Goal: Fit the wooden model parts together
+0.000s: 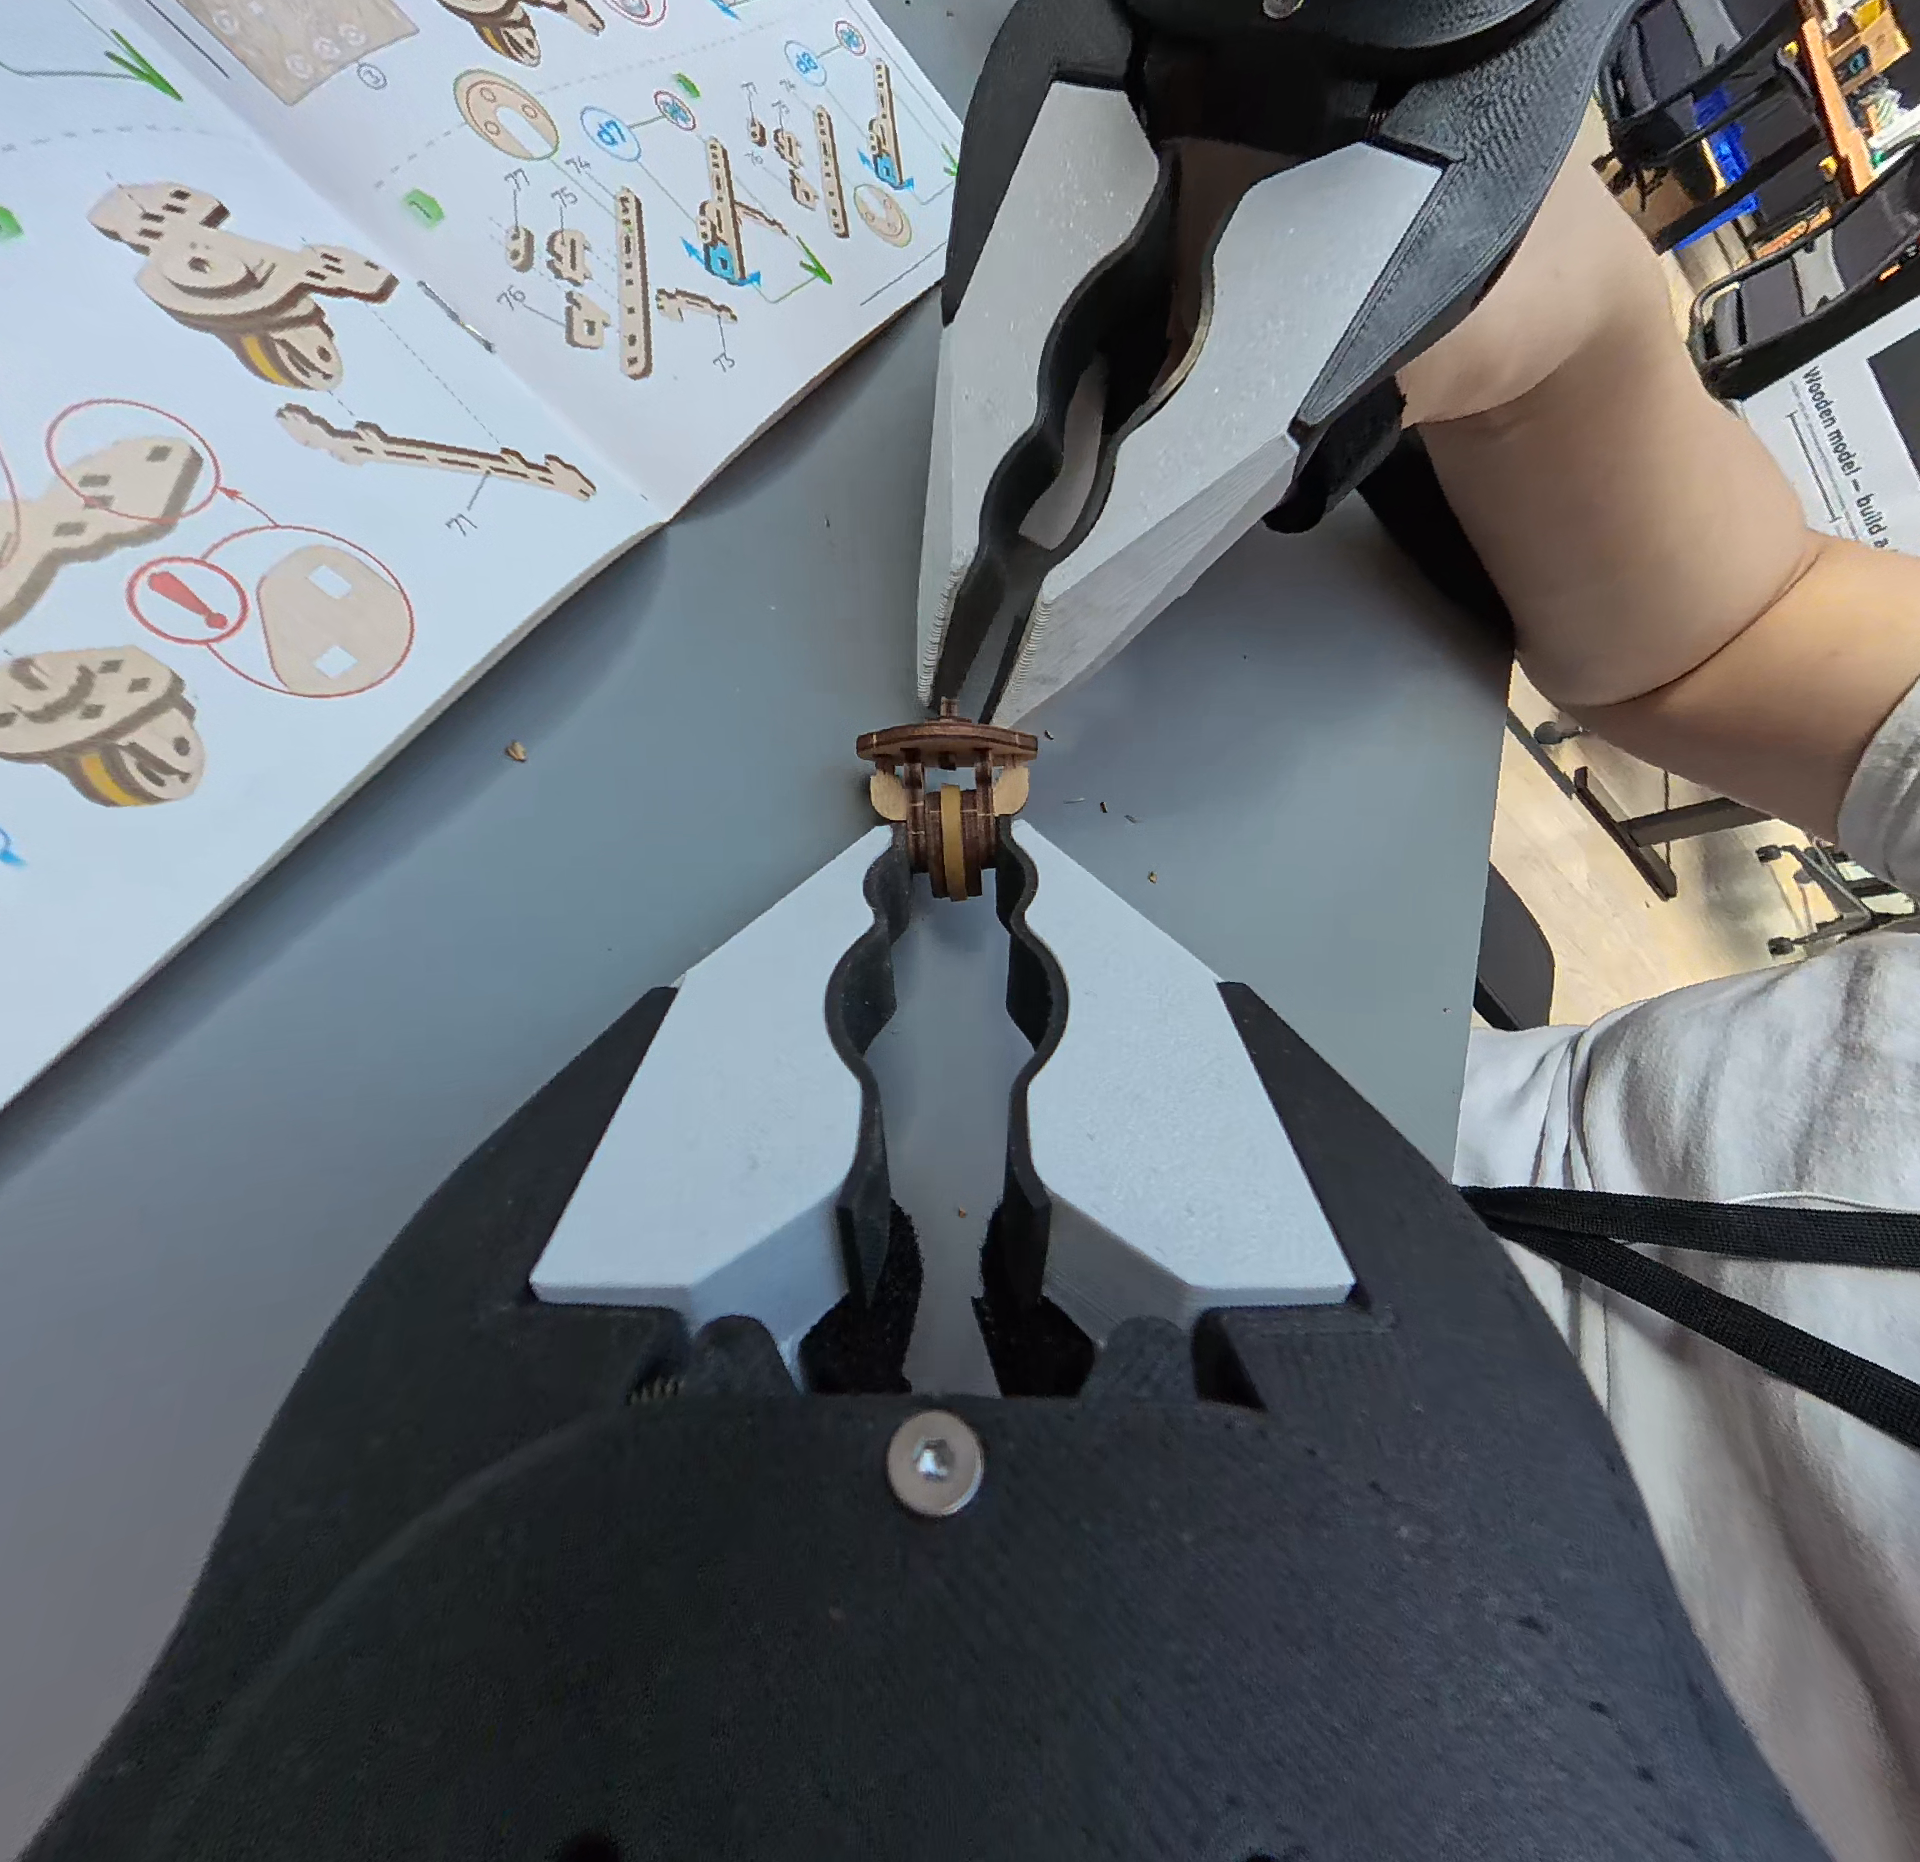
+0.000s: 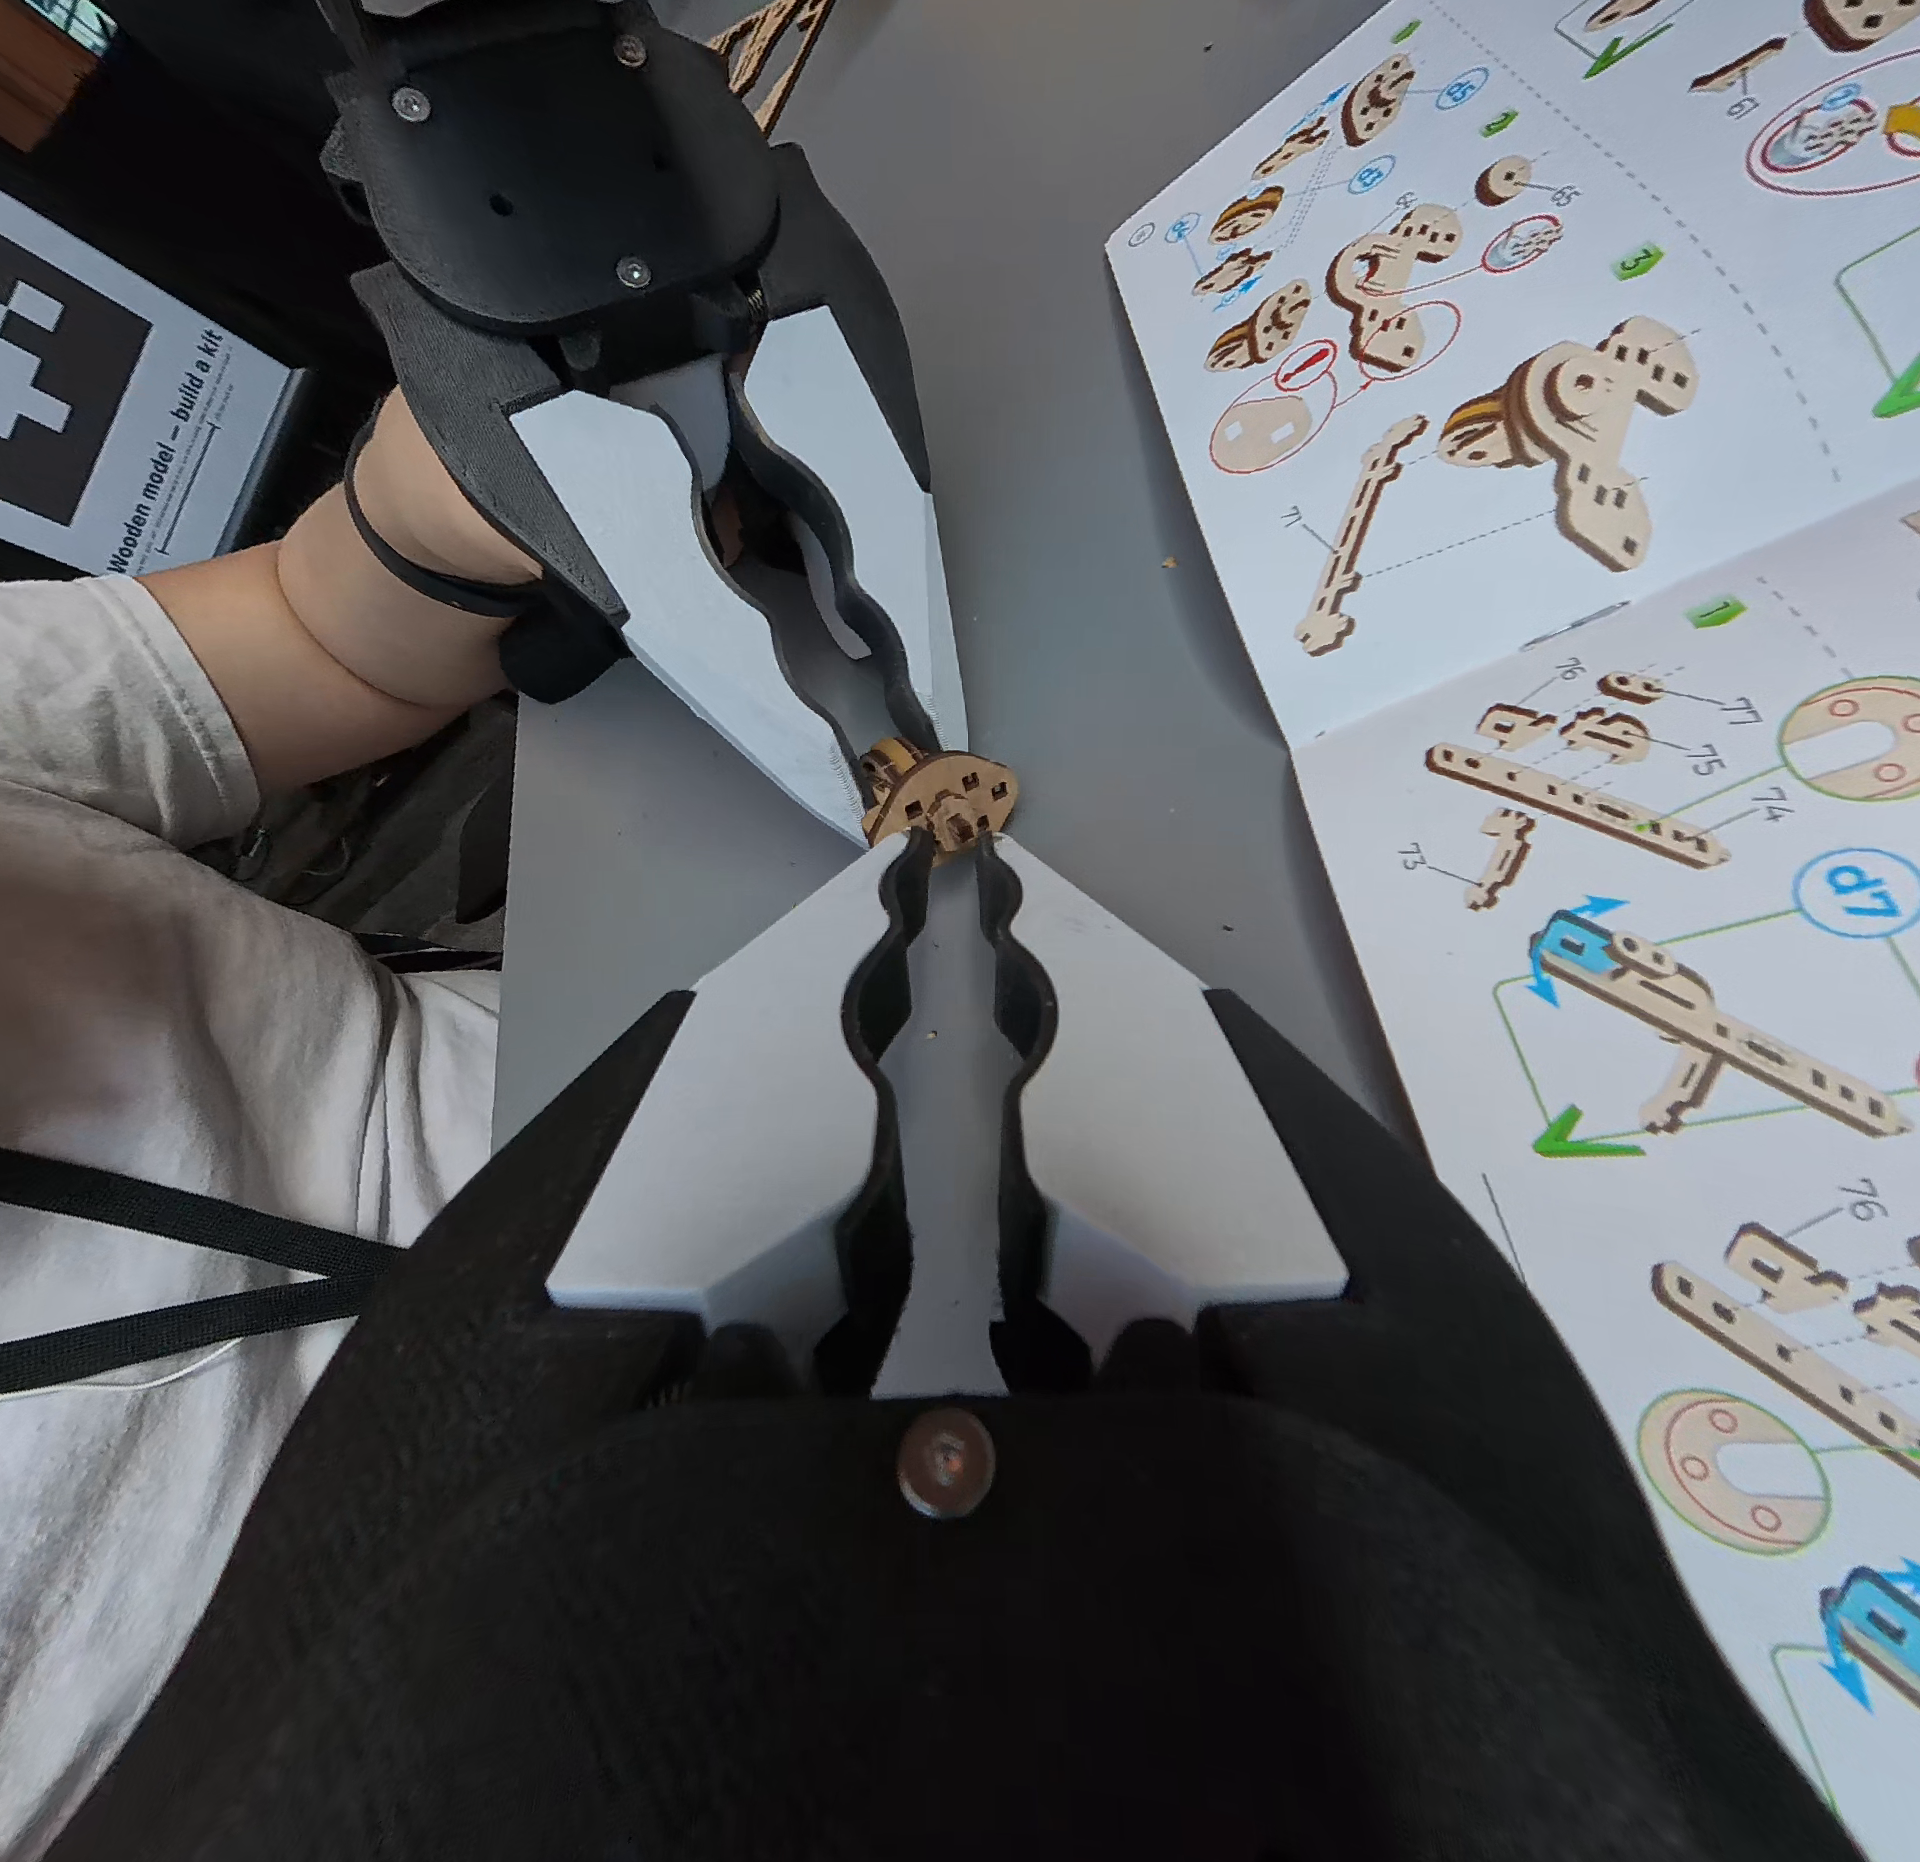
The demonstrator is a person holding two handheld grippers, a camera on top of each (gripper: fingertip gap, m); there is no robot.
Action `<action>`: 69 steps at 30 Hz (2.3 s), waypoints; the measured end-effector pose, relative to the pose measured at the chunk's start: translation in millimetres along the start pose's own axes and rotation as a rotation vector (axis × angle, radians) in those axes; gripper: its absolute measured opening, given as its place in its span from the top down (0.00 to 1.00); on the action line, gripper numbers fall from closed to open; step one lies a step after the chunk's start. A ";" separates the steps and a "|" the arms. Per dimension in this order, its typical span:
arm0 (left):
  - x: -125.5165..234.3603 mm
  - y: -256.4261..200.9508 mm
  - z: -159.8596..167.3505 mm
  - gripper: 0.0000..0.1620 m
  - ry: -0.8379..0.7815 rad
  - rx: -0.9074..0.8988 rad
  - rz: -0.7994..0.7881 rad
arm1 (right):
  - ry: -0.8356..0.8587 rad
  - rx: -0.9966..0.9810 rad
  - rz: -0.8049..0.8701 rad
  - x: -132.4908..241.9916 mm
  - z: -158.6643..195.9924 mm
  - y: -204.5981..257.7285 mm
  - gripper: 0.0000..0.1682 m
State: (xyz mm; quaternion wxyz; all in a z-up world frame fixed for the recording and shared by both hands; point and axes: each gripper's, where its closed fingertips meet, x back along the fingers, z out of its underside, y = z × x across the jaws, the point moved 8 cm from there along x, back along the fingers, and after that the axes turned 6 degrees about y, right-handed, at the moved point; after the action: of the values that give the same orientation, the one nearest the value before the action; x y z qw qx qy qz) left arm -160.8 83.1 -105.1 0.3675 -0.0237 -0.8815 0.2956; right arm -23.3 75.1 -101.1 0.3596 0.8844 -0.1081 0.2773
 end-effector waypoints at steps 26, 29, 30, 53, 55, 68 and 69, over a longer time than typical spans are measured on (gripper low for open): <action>-4.1 -11.1 3.8 0.92 -0.021 -0.197 -0.153 | 0.022 0.102 -0.015 -0.4 3.7 9.2 1.00; -3.8 -11.0 4.0 0.92 -0.029 -0.198 -0.166 | 0.012 0.100 -0.003 -0.7 3.1 9.8 1.00; -3.8 -10.8 3.9 0.92 -0.030 -0.195 -0.165 | 0.011 0.099 -0.001 -0.7 3.2 9.9 1.00; -6.7 -12.7 4.1 0.91 -0.030 -0.239 -0.139 | -0.094 0.219 0.031 10.3 3.9 25.8 1.00; -6.9 -13.3 4.5 0.91 -0.028 -0.253 -0.142 | -0.101 0.229 0.044 15.2 4.7 21.9 1.00; -10.7 -21.4 8.4 0.92 0.002 -0.357 -0.125 | 0.000 0.448 0.041 6.1 16.3 27.7 1.00; -10.8 -21.7 8.5 0.92 0.003 -0.360 -0.124 | 0.005 0.447 0.033 5.4 16.9 27.9 1.00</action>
State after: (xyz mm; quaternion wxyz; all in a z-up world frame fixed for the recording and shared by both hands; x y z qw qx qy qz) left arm -154.8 58.1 -105.0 0.3763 -0.0350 -0.9193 0.1100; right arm -22.8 43.4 -91.9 0.1502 0.9394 -0.0574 0.3026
